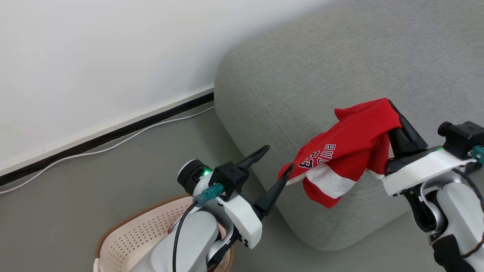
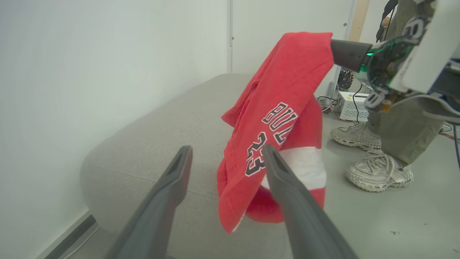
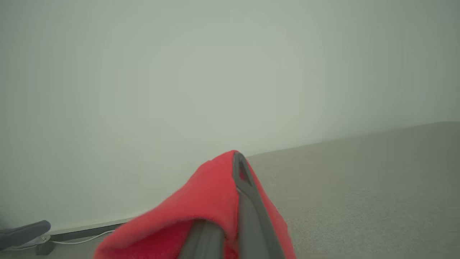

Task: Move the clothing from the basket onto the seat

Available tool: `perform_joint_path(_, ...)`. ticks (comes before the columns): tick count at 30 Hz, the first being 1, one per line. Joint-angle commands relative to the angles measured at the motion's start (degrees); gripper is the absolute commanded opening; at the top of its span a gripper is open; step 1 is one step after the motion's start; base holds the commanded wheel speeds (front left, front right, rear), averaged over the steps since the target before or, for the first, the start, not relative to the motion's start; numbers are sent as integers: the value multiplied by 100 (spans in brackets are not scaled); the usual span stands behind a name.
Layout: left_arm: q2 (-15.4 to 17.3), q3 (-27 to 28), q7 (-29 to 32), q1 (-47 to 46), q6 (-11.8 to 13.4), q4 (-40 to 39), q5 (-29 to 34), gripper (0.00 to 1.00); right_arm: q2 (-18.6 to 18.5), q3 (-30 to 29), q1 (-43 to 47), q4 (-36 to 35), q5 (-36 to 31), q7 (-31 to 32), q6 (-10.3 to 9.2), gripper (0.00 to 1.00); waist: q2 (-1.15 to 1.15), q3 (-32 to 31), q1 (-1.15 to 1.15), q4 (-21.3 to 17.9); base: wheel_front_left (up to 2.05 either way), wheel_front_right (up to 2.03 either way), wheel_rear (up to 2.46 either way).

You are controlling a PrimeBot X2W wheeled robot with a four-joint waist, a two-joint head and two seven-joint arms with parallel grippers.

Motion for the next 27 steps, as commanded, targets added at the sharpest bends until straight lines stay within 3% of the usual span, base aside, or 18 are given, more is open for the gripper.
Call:
perform_joint_path(1,31,207,-35,-73,-37,-116,45,100,-7,-76,74,-172,-16,-69,22,0,0,4,0,-329,0,0,0)
perform_joint_path(14,31,2,-35,-311,-111,-188,44,100,92,-1359,513,-422,-231,-69,22,0,0,400,0,-514,0,0,0)
perform_joint_path(21,31,133,-35,-562,-121,-234,455,100,102,-1831,-299,-143,-569,-69,22,0,0,1047,0,-526,0,0,0)
perform_joint_path(27,31,282,-35,-957,-134,-369,869,100,-50,-2149,-1113,212,-783,-69,22,0,0,1788,0,-277,0,0,0)
